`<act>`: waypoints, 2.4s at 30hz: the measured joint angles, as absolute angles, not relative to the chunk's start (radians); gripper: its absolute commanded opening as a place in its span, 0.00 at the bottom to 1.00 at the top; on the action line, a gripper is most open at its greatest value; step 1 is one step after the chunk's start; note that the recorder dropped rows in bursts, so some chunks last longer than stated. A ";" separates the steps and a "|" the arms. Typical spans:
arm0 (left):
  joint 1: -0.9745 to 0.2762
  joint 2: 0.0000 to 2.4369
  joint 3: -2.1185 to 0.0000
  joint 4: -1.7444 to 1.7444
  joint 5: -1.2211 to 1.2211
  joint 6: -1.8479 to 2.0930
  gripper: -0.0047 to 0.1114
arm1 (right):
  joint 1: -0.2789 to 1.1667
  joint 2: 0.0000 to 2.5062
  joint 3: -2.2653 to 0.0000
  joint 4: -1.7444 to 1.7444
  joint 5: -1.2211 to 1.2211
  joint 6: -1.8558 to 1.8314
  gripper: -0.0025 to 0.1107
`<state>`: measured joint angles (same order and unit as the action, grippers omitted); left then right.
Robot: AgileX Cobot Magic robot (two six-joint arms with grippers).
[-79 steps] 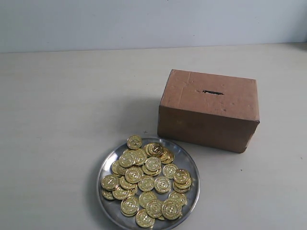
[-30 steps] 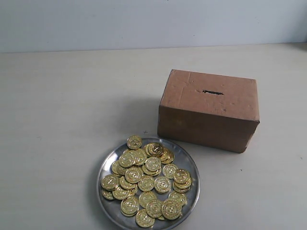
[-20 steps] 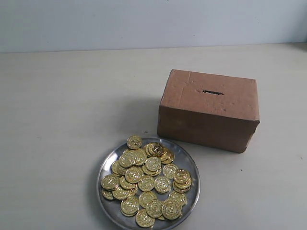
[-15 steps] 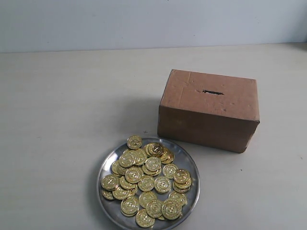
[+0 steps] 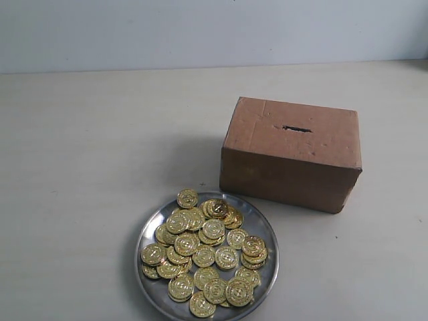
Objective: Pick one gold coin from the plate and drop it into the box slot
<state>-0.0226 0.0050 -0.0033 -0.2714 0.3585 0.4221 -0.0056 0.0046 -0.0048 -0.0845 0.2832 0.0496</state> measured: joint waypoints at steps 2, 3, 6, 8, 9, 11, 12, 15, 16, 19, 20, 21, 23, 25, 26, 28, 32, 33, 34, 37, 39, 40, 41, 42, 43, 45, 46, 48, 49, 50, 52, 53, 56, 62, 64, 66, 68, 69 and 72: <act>-0.023 0.005 -0.003 -0.271 0.359 0.422 0.04 | -0.006 0.005 -0.005 -0.084 0.283 0.050 0.77; -0.023 0.005 -0.003 -0.271 0.359 0.422 0.04 | -0.006 0.005 -0.005 -0.084 0.283 0.050 0.77; -0.023 0.005 -0.003 -0.271 0.359 0.422 0.04 | -0.006 0.005 -0.005 -0.083 0.283 0.050 0.77; -0.023 0.005 -0.003 -0.271 0.359 0.422 0.04 | -0.006 0.005 -0.005 -0.083 0.283 0.050 0.77; -0.023 0.005 -0.003 -0.271 0.359 0.422 0.04 | -0.006 0.005 -0.005 -0.083 0.283 0.050 0.77; -0.023 0.005 -0.003 -0.271 0.359 0.422 0.04 | -0.006 0.005 -0.005 -0.083 0.285 0.050 0.75; -0.023 0.005 -0.003 -0.271 0.359 0.422 0.04 | -0.006 0.005 -0.005 -0.083 0.287 0.050 0.70; -0.023 0.005 -0.003 -0.271 0.359 0.420 0.04 | -0.006 0.005 -0.005 -0.083 0.291 0.050 0.48; -0.023 0.005 -0.003 -0.271 0.359 0.420 0.04 | -0.006 0.005 -0.005 -0.083 0.291 0.050 0.39; -0.023 0.005 -0.003 -0.271 0.359 0.420 0.04 | -0.006 0.005 -0.005 -0.083 0.291 0.050 0.13; -0.023 0.005 -0.003 -0.271 0.359 0.420 0.04 | -0.006 0.005 -0.005 -0.083 0.291 0.050 0.07; -0.023 0.005 -0.003 -0.271 0.359 0.420 0.04 | -0.006 0.005 -0.005 -0.080 0.291 0.050 0.02; -0.023 0.005 -0.003 -0.271 0.359 0.420 0.04 | -0.006 0.005 -0.005 -0.080 0.291 0.050 0.02; -0.023 0.005 -0.003 -0.271 0.359 0.420 0.04 | -0.006 0.005 -0.005 -0.080 0.291 0.050 0.02; -0.023 0.005 -0.003 -0.271 0.359 0.420 0.04 | -0.006 0.005 -0.005 -0.080 0.291 0.050 0.02; -0.023 0.005 -0.003 -0.271 0.359 0.420 0.04 | -0.006 0.005 -0.005 -0.080 0.291 0.050 0.02; -0.023 0.005 -0.003 -0.271 0.351 0.414 0.04 | -0.006 0.005 -0.005 -0.080 0.293 0.050 0.02; -0.023 0.005 -0.003 -0.271 0.349 0.403 0.04 | -0.006 0.005 -0.005 -0.080 0.299 0.050 0.02; -0.023 0.005 -0.003 -0.271 0.347 0.376 0.04 | -0.006 0.005 -0.005 -0.080 0.306 0.050 0.02; -0.023 0.005 -0.003 -0.271 0.341 0.317 0.04 | -0.006 0.005 -0.005 -0.080 0.325 0.050 0.02; -0.023 0.005 -0.003 -0.260 0.341 0.304 0.04 | -0.006 0.005 -0.005 -0.080 0.327 0.050 0.02; -0.023 0.005 -0.003 -0.256 0.341 0.304 0.04 | -0.006 0.005 -0.005 -0.080 0.330 0.050 0.02; -0.023 0.005 -0.003 -0.254 0.341 0.302 0.04 | -0.006 0.005 -0.005 -0.080 0.332 0.050 0.02; -0.023 0.005 -0.003 -0.251 0.341 0.302 0.04 | -0.006 0.005 -0.005 -0.080 0.338 0.050 0.02; -0.023 0.005 -0.003 -0.251 0.341 0.300 0.04 | -0.006 0.005 -0.005 -0.080 0.340 0.050 0.02; -0.023 0.005 -0.003 -0.250 0.341 0.300 0.04 | -0.006 0.005 -0.005 -0.080 0.340 0.050 0.02; -0.023 0.005 -0.003 -0.250 0.341 0.300 0.04 | -0.006 0.005 -0.005 -0.080 0.340 0.050 0.02; -0.023 0.005 -0.003 -0.250 0.341 0.300 0.04 | -0.006 0.005 -0.005 -0.080 0.342 0.050 0.02; -0.023 0.005 -0.003 -0.250 0.341 0.300 0.04 | -0.006 0.005 -0.005 -0.080 0.342 0.050 0.02; -0.023 0.005 -0.003 -0.249 0.341 0.300 0.04 | -0.006 0.005 -0.005 -0.080 0.342 0.050 0.02; -0.023 0.005 -0.003 -0.247 0.341 0.300 0.04 | -0.006 0.005 -0.005 -0.080 0.342 0.050 0.02; -0.023 0.005 -0.003 -0.247 0.341 0.300 0.04 | -0.006 0.005 -0.005 -0.080 0.342 0.050 0.02; -0.023 0.005 -0.003 -0.247 0.341 0.300 0.04 | -0.006 0.005 -0.005 -0.080 0.342 0.050 0.02; -0.023 0.005 -0.003 -0.247 0.341 0.300 0.04 | -0.006 0.005 -0.005 -0.080 0.342 0.050 0.02; -0.023 0.005 -0.003 -0.247 0.341 0.300 0.04 | -0.006 0.005 -0.005 -0.080 0.342 0.050 0.02; -0.023 0.005 -0.003 -0.247 0.341 0.300 0.04 | -0.006 0.005 -0.005 -0.078 0.342 0.050 0.02; -0.023 0.005 -0.003 -0.247 0.341 0.300 0.04 | -0.006 0.005 -0.005 -0.077 0.342 0.050 0.02; -0.023 0.005 -0.003 -0.247 0.341 0.300 0.04 | -0.006 0.005 -0.005 -0.077 0.342 0.050 0.02; -0.023 0.005 -0.003 -0.247 0.341 0.298 0.04 | -0.006 0.005 -0.005 -0.077 0.342 0.050 0.02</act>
<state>-0.0226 0.0050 -0.0033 -0.2472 0.3413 0.2982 -0.0056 0.0046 -0.0048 -0.0766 0.3415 0.0496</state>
